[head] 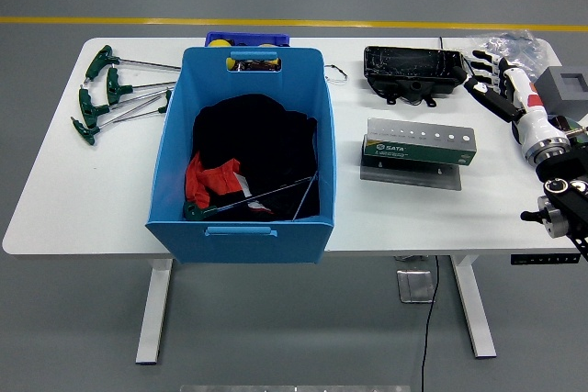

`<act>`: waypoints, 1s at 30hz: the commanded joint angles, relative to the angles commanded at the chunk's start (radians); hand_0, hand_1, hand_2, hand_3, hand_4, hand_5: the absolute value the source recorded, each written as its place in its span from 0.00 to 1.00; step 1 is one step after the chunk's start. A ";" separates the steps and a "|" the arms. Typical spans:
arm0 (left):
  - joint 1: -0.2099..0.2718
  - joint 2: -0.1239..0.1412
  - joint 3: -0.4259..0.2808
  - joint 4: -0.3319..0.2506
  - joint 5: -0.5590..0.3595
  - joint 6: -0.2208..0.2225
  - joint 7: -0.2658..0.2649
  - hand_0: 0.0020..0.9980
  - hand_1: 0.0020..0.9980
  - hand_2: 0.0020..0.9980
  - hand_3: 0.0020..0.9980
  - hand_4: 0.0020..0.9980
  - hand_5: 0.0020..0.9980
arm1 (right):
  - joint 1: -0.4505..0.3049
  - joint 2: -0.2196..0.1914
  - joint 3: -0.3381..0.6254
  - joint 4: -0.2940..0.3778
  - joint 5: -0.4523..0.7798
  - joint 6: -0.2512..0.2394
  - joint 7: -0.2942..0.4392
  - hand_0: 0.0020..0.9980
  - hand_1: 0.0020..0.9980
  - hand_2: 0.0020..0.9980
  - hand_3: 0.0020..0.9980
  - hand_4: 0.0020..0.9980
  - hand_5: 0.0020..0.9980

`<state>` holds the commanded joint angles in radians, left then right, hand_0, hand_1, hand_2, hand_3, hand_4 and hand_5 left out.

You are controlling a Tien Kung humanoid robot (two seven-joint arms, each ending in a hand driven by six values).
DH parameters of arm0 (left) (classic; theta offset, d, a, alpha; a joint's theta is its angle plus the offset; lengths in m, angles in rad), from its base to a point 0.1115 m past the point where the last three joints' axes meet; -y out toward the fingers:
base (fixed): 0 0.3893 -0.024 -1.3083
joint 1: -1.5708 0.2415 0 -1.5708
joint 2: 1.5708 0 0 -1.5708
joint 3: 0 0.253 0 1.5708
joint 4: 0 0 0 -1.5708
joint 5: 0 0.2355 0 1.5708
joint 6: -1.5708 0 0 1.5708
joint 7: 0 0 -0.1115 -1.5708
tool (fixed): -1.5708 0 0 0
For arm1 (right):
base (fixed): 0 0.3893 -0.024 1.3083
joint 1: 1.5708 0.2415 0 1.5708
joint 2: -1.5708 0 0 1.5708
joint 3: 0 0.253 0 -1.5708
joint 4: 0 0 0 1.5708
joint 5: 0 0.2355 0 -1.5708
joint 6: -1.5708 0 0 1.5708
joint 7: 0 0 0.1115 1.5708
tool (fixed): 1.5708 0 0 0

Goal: Lift tool from toolbox,place it in box,lift tool from toolbox,place it in box

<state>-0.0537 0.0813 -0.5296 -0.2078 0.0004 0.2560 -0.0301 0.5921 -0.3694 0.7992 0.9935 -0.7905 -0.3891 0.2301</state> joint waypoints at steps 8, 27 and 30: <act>0.002 0.002 0.011 -0.001 -0.008 -0.004 -0.002 0.69 0.75 0.81 0.83 1.00 0.80 | -0.092 0.050 0.118 -0.008 0.338 -0.008 0.115 0.79 0.77 0.82 0.88 1.00 0.88; 0.001 0.003 0.006 -0.001 0.014 -0.006 0.006 0.69 0.75 0.81 0.83 1.00 0.81 | -0.206 0.089 0.096 -0.036 0.760 -0.029 0.085 0.79 0.76 0.82 0.85 1.00 0.90; 0.001 0.003 -0.002 -0.001 0.026 -0.007 0.008 0.69 0.75 0.81 0.83 1.00 0.81 | -0.211 0.091 0.084 -0.021 0.762 -0.039 0.083 0.78 0.76 0.82 0.85 1.00 0.90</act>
<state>-0.0529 0.0847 -0.5312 -0.2085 0.0261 0.2494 -0.0218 0.3807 -0.2785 0.8832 0.9728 -0.0289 -0.4277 0.3131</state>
